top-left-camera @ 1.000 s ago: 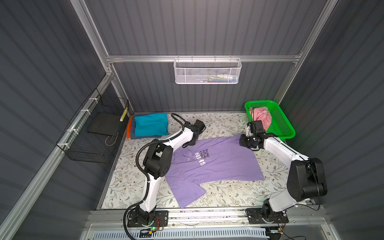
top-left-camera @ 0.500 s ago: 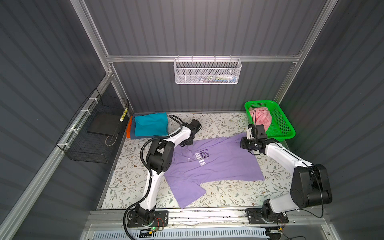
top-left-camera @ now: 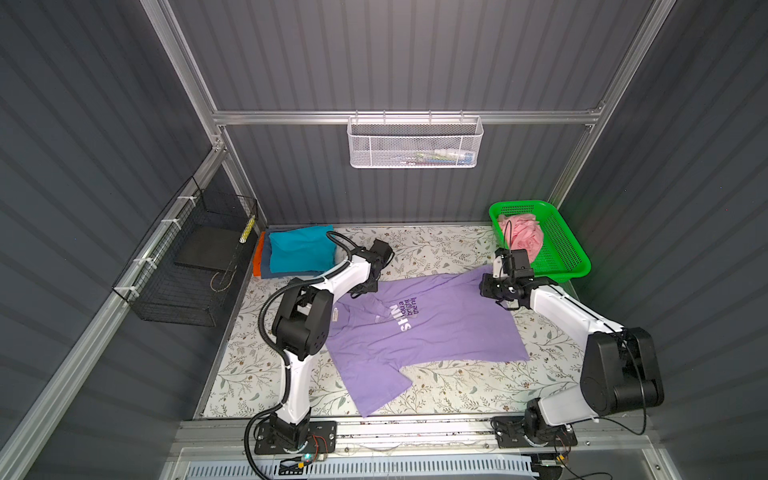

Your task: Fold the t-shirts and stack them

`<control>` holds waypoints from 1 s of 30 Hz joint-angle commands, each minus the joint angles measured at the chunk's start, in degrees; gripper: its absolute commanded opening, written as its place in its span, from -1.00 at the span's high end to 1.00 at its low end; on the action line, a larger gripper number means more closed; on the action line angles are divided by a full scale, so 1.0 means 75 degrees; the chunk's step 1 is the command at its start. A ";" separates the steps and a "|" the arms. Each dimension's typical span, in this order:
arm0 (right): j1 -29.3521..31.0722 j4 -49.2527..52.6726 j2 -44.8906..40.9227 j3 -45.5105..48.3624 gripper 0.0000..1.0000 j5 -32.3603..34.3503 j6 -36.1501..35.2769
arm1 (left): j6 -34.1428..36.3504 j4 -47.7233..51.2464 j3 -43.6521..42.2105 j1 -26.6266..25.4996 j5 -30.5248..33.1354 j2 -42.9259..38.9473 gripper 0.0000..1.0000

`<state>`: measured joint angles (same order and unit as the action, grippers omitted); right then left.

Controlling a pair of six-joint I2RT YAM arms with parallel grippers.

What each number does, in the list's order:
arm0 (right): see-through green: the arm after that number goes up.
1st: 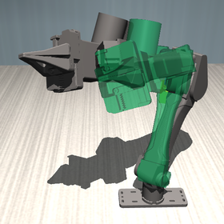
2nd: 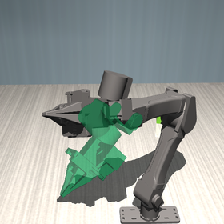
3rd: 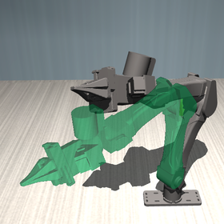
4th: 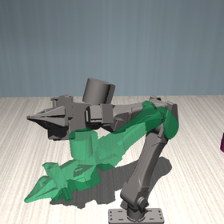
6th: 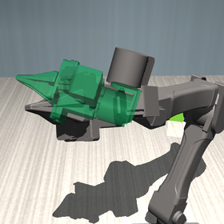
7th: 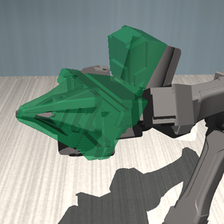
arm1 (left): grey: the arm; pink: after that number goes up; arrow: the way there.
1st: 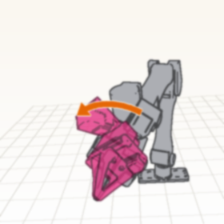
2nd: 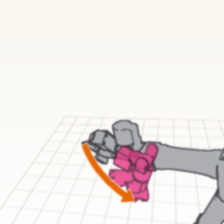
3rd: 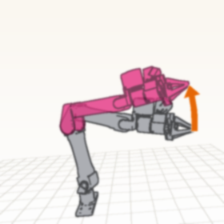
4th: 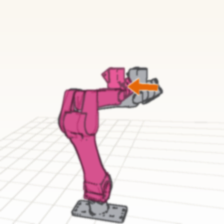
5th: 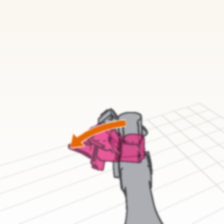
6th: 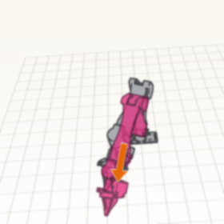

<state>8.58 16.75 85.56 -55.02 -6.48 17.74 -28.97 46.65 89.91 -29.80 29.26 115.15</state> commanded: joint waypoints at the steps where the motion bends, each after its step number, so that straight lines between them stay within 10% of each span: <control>1: 0.0050 0.0040 -0.0017 -0.0080 0.58 -0.0072 0.0011 | -0.0305 -0.0106 -0.0582 -0.0011 -0.0160 -0.0617 1.00; 4: 0.0075 0.0040 -0.0006 -0.0128 0.59 -0.0097 0.0036 | -0.0275 -0.0394 -0.0933 -0.0009 -0.0260 -0.0819 1.00; 8: 0.0122 0.0063 0.0019 -0.0175 0.59 -0.0086 0.0026 | -0.0089 -0.0492 -0.0592 0.0007 -0.0402 -0.0490 0.03; 11: 0.0133 0.0063 0.0035 -0.0140 0.58 -0.0039 -0.0009 | 0.0051 -0.0674 -0.0194 0.0129 -0.0759 -0.0108 -0.12; 26: 0.0144 0.0063 0.0399 -0.0257 0.59 -0.0091 0.0014 | 0.0171 -0.0803 0.0674 0.0912 -0.1689 0.1301 -0.08; 30: 0.0177 0.0063 0.0451 -0.0281 0.59 -0.0078 0.0037 | 0.0138 -0.0908 0.0554 0.0916 -0.1822 0.1308 0.35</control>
<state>9.52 16.80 88.12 -55.33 -6.72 17.78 -28.58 39.64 93.65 -22.87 17.41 123.90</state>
